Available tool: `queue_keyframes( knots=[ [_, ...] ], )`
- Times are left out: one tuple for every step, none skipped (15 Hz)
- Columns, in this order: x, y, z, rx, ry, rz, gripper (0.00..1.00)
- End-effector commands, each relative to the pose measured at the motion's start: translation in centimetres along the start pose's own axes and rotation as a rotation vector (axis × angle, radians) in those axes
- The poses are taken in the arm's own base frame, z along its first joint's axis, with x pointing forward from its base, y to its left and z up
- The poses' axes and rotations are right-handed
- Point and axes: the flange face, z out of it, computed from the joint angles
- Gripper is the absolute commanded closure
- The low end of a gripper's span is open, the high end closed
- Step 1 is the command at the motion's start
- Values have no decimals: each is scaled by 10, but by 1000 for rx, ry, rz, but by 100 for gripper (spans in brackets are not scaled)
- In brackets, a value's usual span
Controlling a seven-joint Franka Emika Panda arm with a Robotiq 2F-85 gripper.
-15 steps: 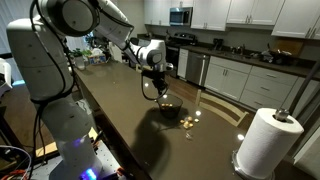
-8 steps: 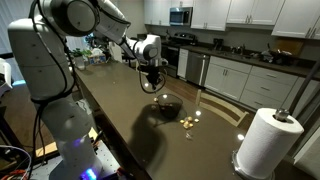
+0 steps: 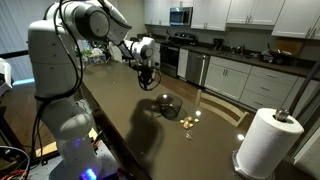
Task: Move a packet from the basket to the counter
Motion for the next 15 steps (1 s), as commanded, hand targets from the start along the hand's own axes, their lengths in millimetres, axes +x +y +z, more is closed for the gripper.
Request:
queue_keyframes(
  knots=[
    [22,-19,9,-7,-50,-95,95],
    [25,-22,14,-17,-50,-104,95],
    [29,-25,16,-29,-48,-114,95],
    [31,-28,19,-40,-50,-131,68],
    [33,-29,21,-49,-55,-139,68],
    [34,-29,22,-53,-58,-142,61],
    [35,-29,23,-54,-59,-143,56],
    [35,-29,22,-50,-59,-142,49],
    [36,-28,22,-47,-57,-139,42],
    [36,-29,20,-39,-58,-136,36],
    [35,-29,19,-35,-55,-134,30],
    [35,-30,17,-34,-49,-130,23],
    [35,-30,16,-35,-42,-128,17],
    [35,-32,15,-34,-34,-123,10],
    [35,-32,14,-34,-28,-119,4]
  ],
)
